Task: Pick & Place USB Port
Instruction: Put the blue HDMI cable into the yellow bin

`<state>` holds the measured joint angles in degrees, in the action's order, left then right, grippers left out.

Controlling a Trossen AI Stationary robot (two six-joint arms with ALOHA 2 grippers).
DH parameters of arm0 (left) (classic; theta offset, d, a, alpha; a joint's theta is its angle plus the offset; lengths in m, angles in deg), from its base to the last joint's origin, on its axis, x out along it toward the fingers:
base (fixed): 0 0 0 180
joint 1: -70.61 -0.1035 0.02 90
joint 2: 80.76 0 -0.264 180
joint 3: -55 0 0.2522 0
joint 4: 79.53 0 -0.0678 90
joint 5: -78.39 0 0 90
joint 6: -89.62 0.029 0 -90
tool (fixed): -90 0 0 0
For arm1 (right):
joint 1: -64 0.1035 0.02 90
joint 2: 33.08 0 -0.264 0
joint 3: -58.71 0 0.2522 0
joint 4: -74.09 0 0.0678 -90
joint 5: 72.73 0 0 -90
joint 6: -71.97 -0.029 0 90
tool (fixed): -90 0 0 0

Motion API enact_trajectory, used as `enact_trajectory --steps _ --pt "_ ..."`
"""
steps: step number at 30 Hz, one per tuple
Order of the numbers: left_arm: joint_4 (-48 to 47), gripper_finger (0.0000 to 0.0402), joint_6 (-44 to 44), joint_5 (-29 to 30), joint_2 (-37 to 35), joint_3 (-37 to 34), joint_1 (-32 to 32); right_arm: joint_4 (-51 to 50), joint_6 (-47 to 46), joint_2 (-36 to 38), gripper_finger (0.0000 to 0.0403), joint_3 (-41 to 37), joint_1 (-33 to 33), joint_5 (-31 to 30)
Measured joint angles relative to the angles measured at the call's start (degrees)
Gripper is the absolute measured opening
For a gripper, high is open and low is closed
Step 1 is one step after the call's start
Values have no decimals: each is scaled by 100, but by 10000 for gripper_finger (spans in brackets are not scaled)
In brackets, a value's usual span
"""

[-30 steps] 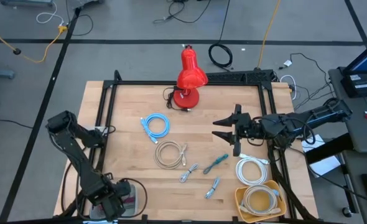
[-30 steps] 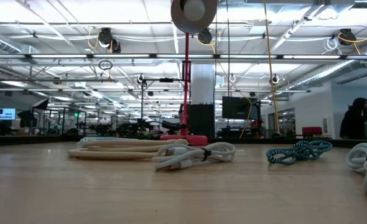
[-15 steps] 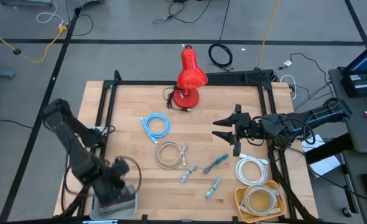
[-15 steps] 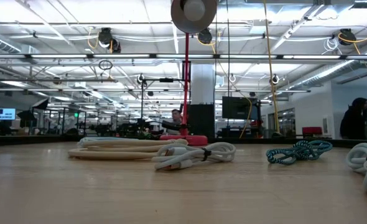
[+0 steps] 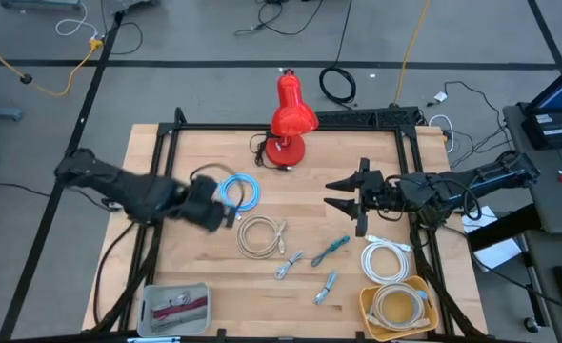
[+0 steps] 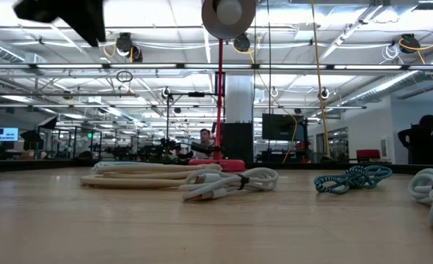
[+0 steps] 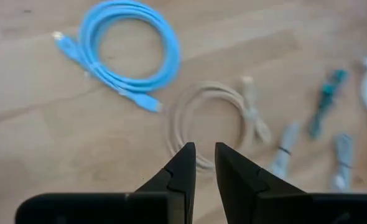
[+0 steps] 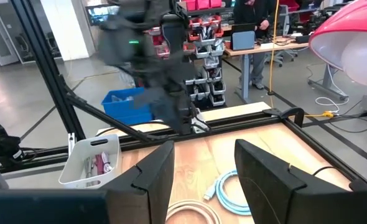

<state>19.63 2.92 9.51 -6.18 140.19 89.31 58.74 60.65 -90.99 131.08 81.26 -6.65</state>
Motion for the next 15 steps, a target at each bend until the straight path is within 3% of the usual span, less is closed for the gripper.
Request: enact_trajectory --steps 5,9,15 --pt "127 60 916 -1005 215 -263 -1356 -6 0 2 160 0 5 13" --pt "533 65 1556 -1856 444 -872 -2153 -44 -36 2 160 0 7 173" --pt "1594 134 1754 -3149 956 -1957 -2928 -83 -151 2 160 0 9 365"
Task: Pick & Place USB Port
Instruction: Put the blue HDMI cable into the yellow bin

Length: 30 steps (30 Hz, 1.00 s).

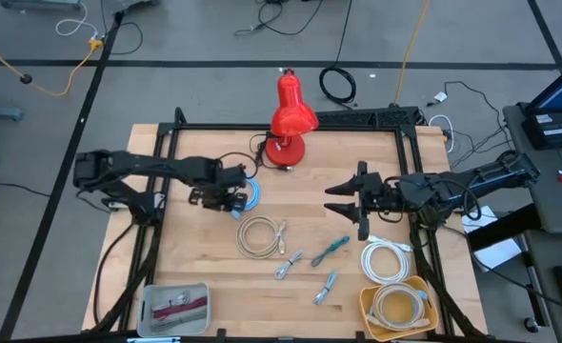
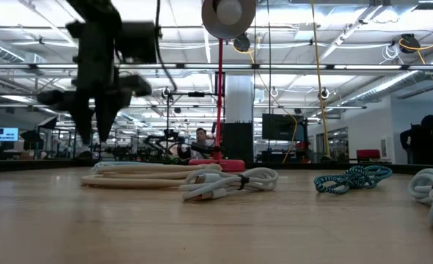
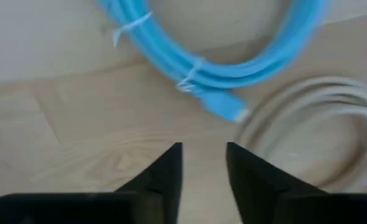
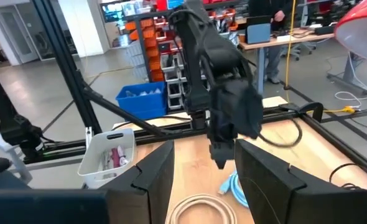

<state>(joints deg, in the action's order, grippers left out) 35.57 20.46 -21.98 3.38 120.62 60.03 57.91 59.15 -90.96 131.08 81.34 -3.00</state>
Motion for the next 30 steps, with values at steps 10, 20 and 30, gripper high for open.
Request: enact_trajectory --steps 10,20,30 --pt "505 249 -97 164 314 -74 -213 -104 0 0 160 0 0 11" --pt "614 251 -606 663 634 -77 -303 -230 2 2 160 0 0 83" --pt "1185 227 -1109 542 1336 -49 -318 -258 -76 4 160 0 0 110"
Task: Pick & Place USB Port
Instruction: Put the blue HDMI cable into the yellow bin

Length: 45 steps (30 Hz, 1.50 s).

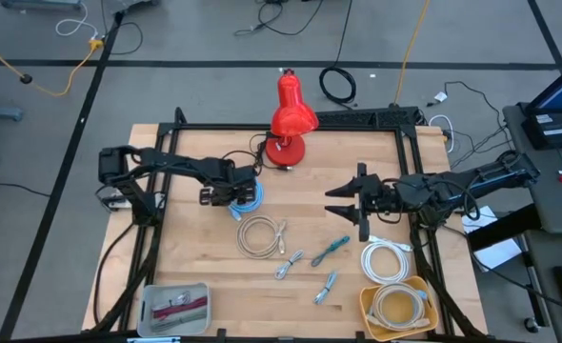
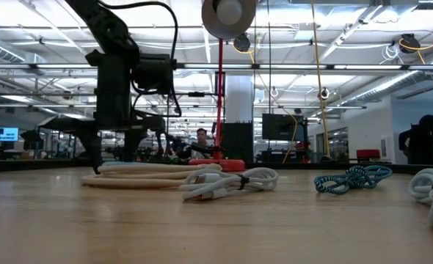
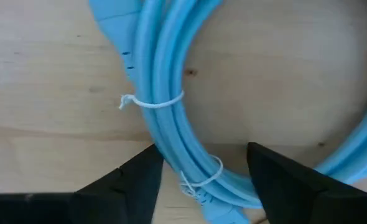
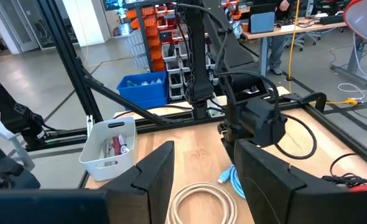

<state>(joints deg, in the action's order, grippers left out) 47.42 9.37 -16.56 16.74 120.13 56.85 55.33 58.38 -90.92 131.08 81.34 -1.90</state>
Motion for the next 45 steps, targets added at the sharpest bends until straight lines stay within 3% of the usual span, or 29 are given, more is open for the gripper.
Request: enact_trajectory --steps 2,5,6,12,21,26,32,36,39,45 --pt "-74 177 15 -13 49 3 17 -8 -72 0 160 0 0 27" --pt "-142 56 250 7 5 -12 66 -4 -81 0 160 0 0 141" --pt "-124 38 347 26 -96 -21 98 -8 -119 -2 160 0 0 143" --pt "-273 37 284 336 -933 -32 386 -98 -245 -2 160 0 0 145" --pt "-314 37 -448 1705 -2345 137 1572 -301 -1314 -211 160 2 -295 156" --pt "-236 37 -283 2440 -2404 832 2355 41 -2277 -854 160 2 -468 986" --pt "-389 37 196 2848 -2040 1752 2917 2036 -2982 -1778 160 2 -474 2197" --pt "-550 37 398 2840 -1871 2012 3170 3089 -3413 -2175 160 4 -474 2156" --pt "-530 37 477 2904 -1835 2072 3392 3355 -3529 -2364 160 4 -414 2010" --pt "-1446 37 5 2981 -1833 2065 3905 3409 -3831 -2535 160 4 -338 1923"
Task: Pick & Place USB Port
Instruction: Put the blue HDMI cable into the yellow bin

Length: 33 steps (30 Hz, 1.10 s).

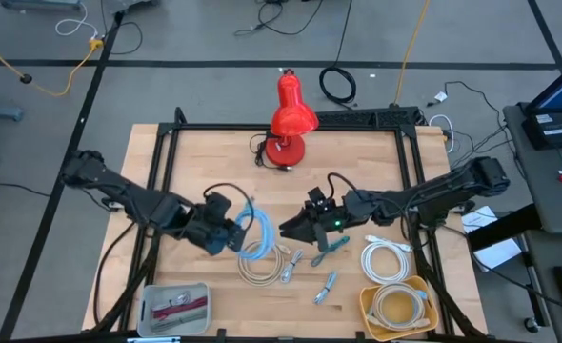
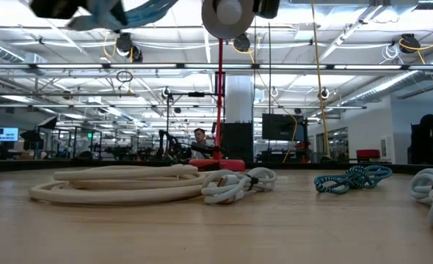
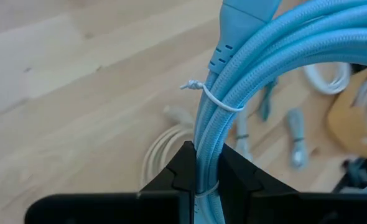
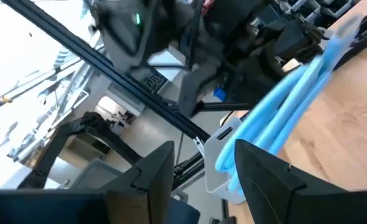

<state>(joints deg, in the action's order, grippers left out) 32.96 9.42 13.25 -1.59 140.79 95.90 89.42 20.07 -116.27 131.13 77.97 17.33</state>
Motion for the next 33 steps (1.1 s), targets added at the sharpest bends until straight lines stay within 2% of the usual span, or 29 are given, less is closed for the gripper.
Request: enact_trajectory --steps 3,8,15,21,27,33 --pt "-149 37 -101 119 -68 -7 270 -21 12 13 160 0 63 -5" --pt "156 37 -95 361 -127 -4 435 -73 -156 -33 166 0 63 2" --pt "773 37 501 389 -128 -4 130 -6 -645 -272 216 -2 34 -11" --pt "739 37 688 165 -128 -4 -199 759 -760 -389 252 -2 36 -151" --pt "805 37 709 44 -101 -4 -294 800 -711 -389 258 -3 38 -158" --pt "1389 37 906 -87 -91 -4 -389 750 -702 -387 255 -2 38 -288"
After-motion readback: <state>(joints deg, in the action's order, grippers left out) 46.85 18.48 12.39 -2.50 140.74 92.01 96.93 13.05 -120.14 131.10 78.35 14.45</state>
